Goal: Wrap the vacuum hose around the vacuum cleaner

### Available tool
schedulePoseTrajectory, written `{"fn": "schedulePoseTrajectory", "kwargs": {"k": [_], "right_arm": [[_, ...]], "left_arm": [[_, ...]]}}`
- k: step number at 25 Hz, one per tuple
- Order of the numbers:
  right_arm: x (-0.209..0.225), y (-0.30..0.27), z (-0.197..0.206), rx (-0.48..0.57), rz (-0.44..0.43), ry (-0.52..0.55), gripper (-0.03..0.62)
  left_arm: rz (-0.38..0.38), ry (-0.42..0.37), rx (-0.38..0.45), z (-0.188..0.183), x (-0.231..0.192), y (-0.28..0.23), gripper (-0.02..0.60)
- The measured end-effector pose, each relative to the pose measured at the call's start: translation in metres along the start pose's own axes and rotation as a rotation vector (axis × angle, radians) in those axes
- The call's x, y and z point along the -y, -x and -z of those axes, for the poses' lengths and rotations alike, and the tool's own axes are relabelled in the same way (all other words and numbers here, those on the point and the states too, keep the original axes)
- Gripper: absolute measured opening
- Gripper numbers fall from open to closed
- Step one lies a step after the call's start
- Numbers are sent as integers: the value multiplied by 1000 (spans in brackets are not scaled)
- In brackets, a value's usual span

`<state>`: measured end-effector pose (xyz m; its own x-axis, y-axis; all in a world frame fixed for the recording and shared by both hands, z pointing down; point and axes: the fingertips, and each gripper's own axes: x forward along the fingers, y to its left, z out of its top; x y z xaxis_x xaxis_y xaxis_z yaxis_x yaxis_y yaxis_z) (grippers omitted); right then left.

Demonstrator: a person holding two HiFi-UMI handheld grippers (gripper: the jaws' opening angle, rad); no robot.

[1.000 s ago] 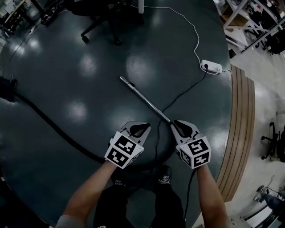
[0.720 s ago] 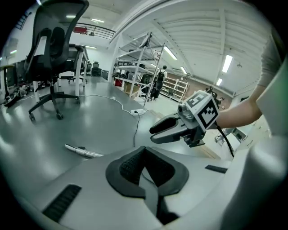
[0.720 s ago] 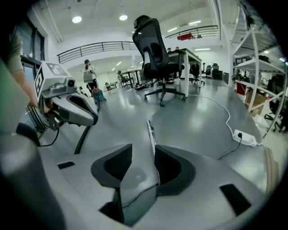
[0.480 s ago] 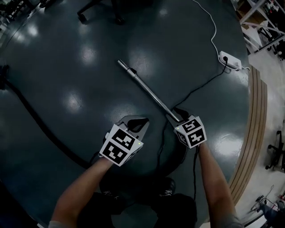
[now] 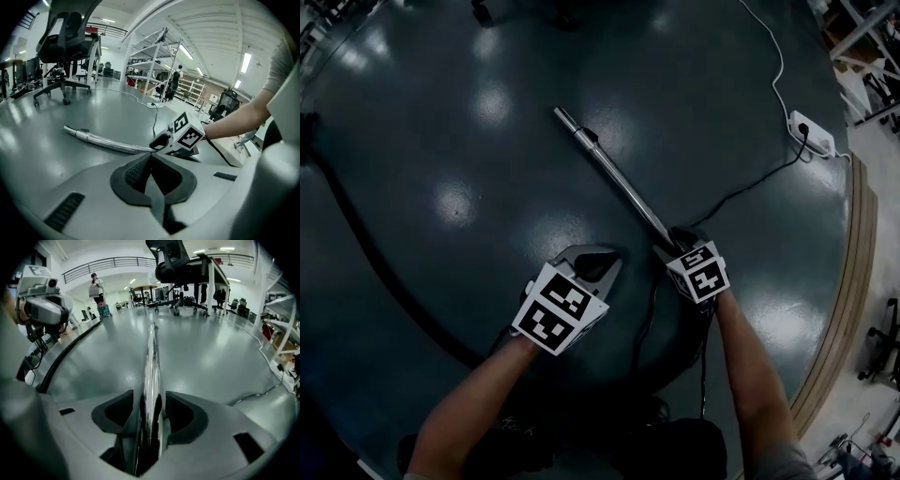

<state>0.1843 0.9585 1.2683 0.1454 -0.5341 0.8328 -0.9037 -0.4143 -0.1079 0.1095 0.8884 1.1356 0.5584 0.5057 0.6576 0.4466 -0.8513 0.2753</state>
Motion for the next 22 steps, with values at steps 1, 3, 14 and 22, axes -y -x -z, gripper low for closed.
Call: {"fn": "schedulePoseTrajectory", "kwargs": {"k": [1, 3, 14, 22], "right_arm": [[2, -5, 4, -6, 8, -10, 198], [7, -12, 10, -14, 28, -26, 198], [4, -15, 12, -36, 30, 22, 172], [-14, 12, -3, -28, 15, 58, 172]], "left_arm": [[2, 4, 0, 5, -1, -2, 8], [3, 5, -8, 14, -3, -3, 8], [1, -18, -48, 28, -14, -1, 8], [14, -99, -92, 25, -19, 13, 8]]}}
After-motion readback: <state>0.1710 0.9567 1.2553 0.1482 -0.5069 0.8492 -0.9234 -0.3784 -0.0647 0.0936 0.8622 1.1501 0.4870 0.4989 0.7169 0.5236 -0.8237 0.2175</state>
